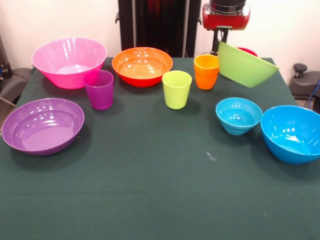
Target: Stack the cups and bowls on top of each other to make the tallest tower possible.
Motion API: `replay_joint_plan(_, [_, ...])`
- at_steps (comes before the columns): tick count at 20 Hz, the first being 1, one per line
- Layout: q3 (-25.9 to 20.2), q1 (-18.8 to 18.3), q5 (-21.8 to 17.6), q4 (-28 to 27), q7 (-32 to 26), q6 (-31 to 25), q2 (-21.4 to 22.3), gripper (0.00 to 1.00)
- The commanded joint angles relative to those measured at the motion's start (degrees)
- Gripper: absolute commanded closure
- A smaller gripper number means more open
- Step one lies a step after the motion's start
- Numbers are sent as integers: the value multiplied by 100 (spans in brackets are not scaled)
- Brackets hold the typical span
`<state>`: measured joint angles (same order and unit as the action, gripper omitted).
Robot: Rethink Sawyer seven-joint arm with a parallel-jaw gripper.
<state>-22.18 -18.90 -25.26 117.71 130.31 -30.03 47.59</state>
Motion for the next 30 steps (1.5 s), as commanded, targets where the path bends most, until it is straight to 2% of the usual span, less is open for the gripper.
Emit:
replay_joint_plan(1, [-570, -228, 5, -636, -932, -772, -266, 100])
replay_joint_plan(7, [-735, -379, 46, -906, -1059, -1221, -298, 100])
replay_joint_plan(20, [-981, -548, -180, -966, -1198, -1496, -170, 100])
replay_joint_plan(24, [-1080, -707, -262, -1013, -1341, -1484, -268, 100])
replay_joint_plan(30, [-1241, -878, -324, -1358, -1647, -1794, -438, 100])
